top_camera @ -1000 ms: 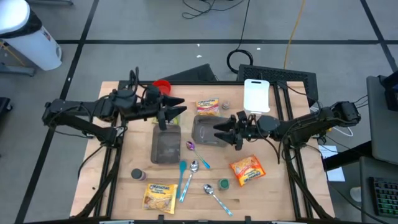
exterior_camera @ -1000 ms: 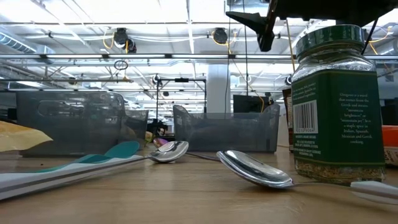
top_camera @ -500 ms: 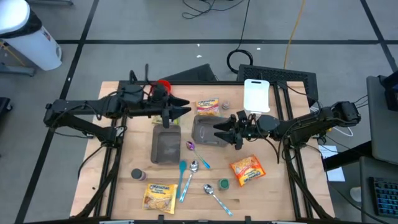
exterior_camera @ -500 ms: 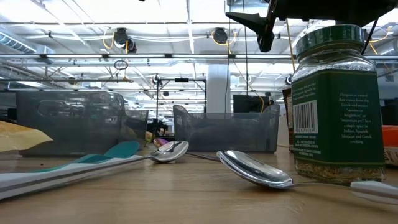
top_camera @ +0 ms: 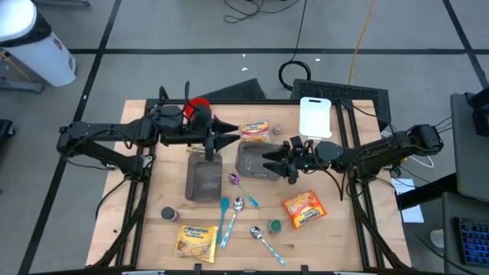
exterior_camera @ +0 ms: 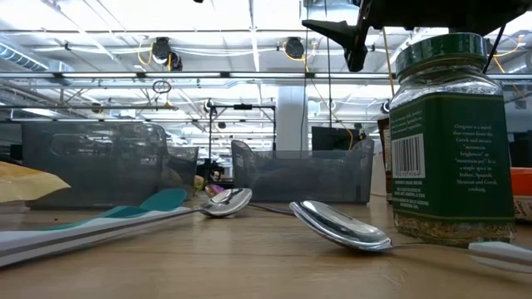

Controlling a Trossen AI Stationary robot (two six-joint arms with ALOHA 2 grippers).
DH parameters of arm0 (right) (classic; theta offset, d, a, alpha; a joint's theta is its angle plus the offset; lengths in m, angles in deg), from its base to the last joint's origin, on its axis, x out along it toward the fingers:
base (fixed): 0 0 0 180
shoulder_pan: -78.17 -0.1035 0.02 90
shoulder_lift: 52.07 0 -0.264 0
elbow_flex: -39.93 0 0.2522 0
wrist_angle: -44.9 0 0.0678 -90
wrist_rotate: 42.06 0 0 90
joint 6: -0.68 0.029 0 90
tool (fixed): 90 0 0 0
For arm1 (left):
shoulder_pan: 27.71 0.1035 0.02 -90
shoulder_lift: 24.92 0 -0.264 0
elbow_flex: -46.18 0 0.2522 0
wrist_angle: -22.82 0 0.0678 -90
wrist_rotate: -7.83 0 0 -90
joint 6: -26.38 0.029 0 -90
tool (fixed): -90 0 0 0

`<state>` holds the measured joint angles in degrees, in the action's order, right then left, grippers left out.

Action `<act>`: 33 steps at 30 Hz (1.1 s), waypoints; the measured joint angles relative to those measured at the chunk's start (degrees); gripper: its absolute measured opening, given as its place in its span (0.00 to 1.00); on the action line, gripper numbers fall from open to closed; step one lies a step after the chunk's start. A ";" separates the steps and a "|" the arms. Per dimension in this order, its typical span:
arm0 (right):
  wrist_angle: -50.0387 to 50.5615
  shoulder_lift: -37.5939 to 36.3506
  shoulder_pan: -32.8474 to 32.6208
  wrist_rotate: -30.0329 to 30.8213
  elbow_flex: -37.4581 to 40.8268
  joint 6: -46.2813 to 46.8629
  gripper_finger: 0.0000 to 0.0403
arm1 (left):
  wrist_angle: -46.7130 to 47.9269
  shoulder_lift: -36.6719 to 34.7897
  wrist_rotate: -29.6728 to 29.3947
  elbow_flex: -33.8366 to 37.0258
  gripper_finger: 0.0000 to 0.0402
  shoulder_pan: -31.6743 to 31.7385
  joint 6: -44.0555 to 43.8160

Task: Pick & Place Food Item
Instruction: Put the top blue patterned spoon into the white bin

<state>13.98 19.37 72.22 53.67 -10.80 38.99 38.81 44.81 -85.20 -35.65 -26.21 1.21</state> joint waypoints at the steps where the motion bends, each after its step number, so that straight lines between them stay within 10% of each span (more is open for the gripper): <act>1: -0.03 0.00 0.00 0.01 0.00 0.00 0.62 | 0.13 -0.11 0.02 0.00 0.45 0.09 0.21; 18: -0.05 0.00 0.00 0.00 0.00 0.00 0.62 | -0.29 -0.39 3.08 -0.01 0.26 1.86 -0.64; 33: -0.06 0.00 0.00 -0.01 0.00 -0.15 0.62 | -0.70 -0.39 4.95 -0.02 0.66 5.48 -5.91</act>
<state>13.93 19.37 72.22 53.66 -10.80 38.83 38.11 44.42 -80.25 -35.67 -20.72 -4.71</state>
